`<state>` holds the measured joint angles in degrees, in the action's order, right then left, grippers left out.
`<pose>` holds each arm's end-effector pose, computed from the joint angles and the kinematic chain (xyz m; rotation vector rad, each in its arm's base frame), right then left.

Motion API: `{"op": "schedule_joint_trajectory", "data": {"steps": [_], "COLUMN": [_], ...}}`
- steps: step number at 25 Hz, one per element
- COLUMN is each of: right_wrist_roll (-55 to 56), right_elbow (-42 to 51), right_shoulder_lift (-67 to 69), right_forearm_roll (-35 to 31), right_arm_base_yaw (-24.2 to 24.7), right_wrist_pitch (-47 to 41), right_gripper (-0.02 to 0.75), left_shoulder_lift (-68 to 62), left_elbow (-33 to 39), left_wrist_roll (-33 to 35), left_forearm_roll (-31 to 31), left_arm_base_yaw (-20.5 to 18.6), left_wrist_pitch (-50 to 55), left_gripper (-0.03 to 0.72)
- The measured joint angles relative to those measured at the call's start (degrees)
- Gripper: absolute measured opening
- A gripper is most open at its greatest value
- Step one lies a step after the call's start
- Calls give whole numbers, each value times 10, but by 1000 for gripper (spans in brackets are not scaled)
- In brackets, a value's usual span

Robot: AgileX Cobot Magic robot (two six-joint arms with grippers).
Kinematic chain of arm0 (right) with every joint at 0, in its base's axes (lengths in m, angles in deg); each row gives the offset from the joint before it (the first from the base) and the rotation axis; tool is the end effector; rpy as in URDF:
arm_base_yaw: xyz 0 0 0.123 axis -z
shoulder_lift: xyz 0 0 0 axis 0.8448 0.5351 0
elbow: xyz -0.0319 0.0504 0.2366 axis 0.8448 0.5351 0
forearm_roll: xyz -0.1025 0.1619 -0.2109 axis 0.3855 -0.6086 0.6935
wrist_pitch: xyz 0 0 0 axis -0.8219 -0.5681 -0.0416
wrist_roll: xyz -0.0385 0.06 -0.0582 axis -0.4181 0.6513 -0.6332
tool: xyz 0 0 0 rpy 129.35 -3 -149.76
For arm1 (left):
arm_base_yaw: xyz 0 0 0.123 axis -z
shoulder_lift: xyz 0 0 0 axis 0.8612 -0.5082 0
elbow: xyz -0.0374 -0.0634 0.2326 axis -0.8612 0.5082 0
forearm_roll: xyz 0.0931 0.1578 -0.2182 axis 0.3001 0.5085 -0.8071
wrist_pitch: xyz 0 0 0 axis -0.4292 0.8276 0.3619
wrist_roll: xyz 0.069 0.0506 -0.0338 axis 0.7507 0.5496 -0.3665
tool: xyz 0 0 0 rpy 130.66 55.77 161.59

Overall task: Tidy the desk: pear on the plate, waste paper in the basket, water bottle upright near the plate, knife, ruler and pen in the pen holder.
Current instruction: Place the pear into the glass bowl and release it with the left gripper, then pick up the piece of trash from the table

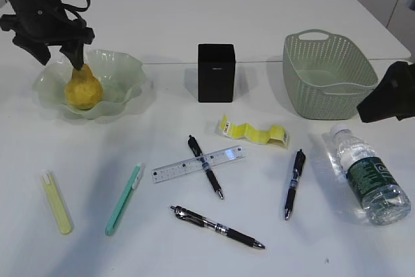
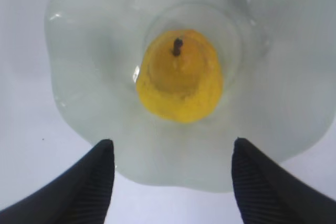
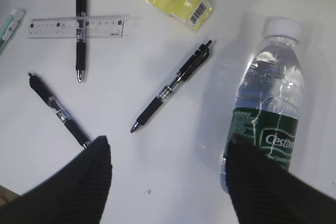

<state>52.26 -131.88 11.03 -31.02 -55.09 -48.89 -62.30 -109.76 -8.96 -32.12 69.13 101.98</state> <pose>0.3028 0.0210 0.2327 -0.3607 2.6118 0.4260 0.4800 -0.0734 0.1969 0.1634 2.8041 0.0783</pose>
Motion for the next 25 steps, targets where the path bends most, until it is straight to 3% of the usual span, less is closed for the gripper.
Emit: {"op": "schedule_joint_trajectory", "data": {"steps": [7, 15, 19, 25], "right_wrist_roll": [0, 4, 6, 8], "right_elbow": [-2, -30, -39, -61], "right_shoulder_lift": [-15, -20, -20, -3], "right_forearm_roll": [12, 20, 70, 115], "right_arm_base_yaw": [0, -7, -46, -98], "right_wrist_pitch": [-15, -29, -30, -35], "right_gripper": [502, 501, 501, 496], "left_shoulder_lift": [55, 205, 299, 372], "left_elbow": [59, 306, 424, 523], "left_wrist_roll": [2, 3, 3, 3], "left_forearm_roll": [0, -30, -57, -64], "left_arm_base_yaw": [1, 5, 5, 5], "left_wrist_pitch": [17, -79, -114, -123], "left_gripper": [489, 482, 482, 480]}}
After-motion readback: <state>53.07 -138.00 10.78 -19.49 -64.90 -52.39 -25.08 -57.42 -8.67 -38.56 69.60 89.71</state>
